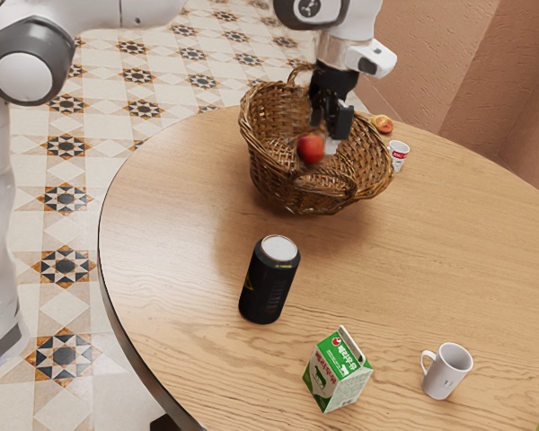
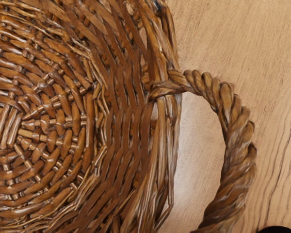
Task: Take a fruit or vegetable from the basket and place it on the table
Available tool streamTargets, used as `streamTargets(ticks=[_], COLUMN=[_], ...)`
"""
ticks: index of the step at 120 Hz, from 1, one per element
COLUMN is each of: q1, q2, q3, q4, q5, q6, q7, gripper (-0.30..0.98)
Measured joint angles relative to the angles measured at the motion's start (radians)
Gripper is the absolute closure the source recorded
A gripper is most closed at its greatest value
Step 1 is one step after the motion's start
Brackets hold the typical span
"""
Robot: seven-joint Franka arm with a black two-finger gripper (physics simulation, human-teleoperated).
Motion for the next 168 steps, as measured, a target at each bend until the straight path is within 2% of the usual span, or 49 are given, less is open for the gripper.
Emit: streamTargets(ticks=[26,34,48,55,65,100,124,168], q1=[-0.015,-0.003,-0.03,0.038,0.151,0.152,0.196,0.23], q2=[0.003,0.004,0.035,0.083,0.139,0.238,0.317,0.408], q3=[0.007,0.011,0.145,0.203,0.228,0.226,0.169,0.148], q4=[0.011,0.067,0.112,0.118,0.122,0.159,0.198,0.199], q5=[-0.023,-0.024,-0.005,-0.006,-0.014,-0.02,-0.019,-0.048], q6=[-0.012,-0.012,-0.001,0.021,0.061,0.159,0.176,0.183], q7=[-0.021,-0.026,-0.024,-0.011,0.01,0.064,0.1,0.148], gripper=[0.0,0.0,0.0,0.0,0.0,0.0,0.0,0.0])
